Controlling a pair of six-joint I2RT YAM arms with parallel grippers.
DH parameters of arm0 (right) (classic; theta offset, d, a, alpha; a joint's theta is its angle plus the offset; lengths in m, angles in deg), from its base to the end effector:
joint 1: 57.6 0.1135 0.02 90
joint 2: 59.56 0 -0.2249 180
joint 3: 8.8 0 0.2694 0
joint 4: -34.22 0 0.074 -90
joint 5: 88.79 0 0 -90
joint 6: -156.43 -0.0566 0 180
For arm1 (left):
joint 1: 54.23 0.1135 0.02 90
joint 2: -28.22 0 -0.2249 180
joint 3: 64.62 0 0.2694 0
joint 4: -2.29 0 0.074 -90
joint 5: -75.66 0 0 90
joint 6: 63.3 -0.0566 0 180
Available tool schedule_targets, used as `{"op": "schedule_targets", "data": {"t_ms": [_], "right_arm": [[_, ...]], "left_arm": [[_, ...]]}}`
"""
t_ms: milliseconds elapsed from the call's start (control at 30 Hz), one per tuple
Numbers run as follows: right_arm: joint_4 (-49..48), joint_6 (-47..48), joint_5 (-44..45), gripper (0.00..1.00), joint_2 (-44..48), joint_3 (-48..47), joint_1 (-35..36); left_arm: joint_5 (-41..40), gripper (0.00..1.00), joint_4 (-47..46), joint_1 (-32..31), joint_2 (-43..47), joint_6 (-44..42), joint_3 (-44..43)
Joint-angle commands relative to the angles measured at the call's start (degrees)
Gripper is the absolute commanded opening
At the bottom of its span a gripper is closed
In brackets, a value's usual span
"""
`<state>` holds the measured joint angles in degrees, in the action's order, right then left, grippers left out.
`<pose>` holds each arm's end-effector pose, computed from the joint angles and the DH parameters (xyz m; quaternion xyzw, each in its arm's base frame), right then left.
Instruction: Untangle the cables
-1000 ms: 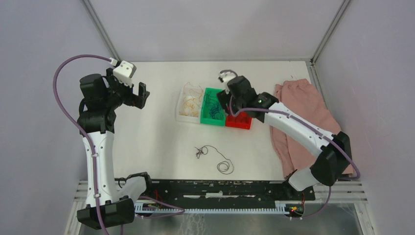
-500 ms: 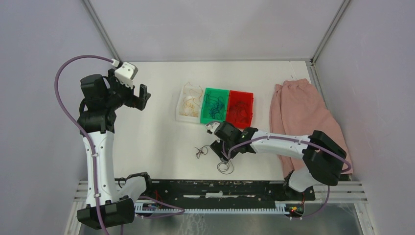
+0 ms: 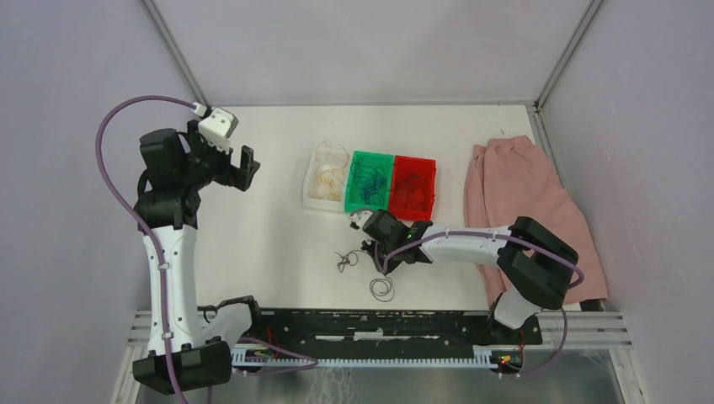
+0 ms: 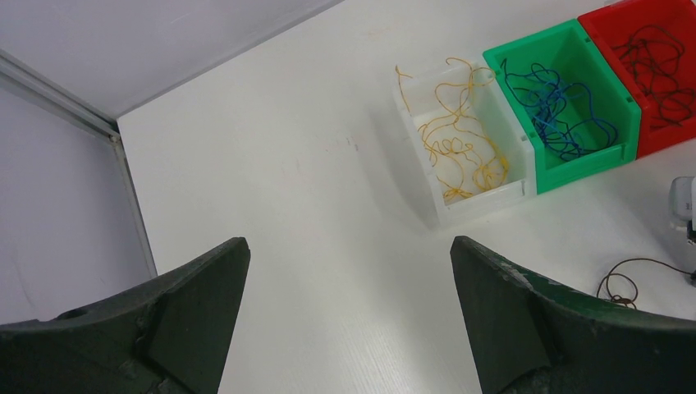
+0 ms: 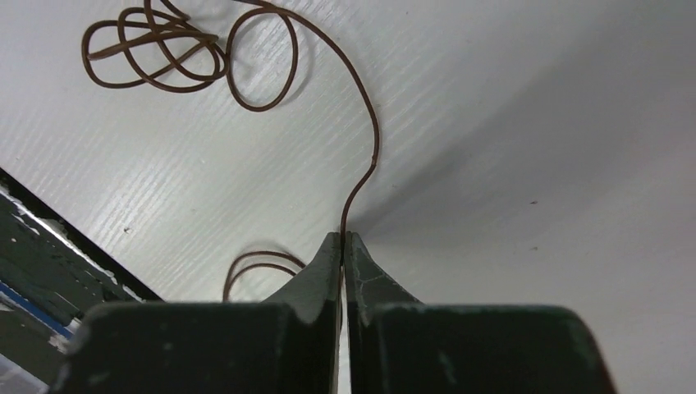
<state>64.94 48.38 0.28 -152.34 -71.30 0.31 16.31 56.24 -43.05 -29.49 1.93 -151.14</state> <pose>0.1729 0.2774 0.0881 -0.3319 0.9094 0.1603 0.1925 0.2479 0.0196 0.3813 0.2371 0.7915 -0.0526 0.5608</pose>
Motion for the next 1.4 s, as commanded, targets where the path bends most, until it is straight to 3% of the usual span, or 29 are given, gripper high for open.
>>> {"op": "schedule_targets", "data": {"t_ms": [0, 267, 433, 700, 1067, 1367], "right_arm": [[1.3, -1.0, 0.9, 0.0, 2.9, -4.1, -2.5], [5.4, -2.3, -3.3, 0.0, 15.5, -11.2, -14.9], [9.2, 0.1, 0.3, 0.0, 18.0, -16.8, -21.6], [9.7, 2.9, 5.8, 0.0, 15.4, -20.8, -26.9], [8.9, 5.5, 15.9, 0.0, 9.9, -21.2, -28.5], [6.4, 9.8, 19.6, 0.0, -1.8, -26.0, -28.6]], "left_arm": [[1.9, 0.99, -0.3, 0.3, 0.8, -0.8, 0.0], [1.6, 0.99, -0.4, 0.3, 1.4, -1.0, 0.1], [1.5, 0.99, -0.5, 0.4, 1.9, -1.3, 0.3], [1.2, 0.99, -0.4, 0.3, 2.5, -2.0, 0.6], [1.4, 0.99, -0.3, 0.4, 2.2, -2.0, 0.5], [1.3, 0.99, -0.2, 0.3, 2.2, -2.1, 0.3]]}}
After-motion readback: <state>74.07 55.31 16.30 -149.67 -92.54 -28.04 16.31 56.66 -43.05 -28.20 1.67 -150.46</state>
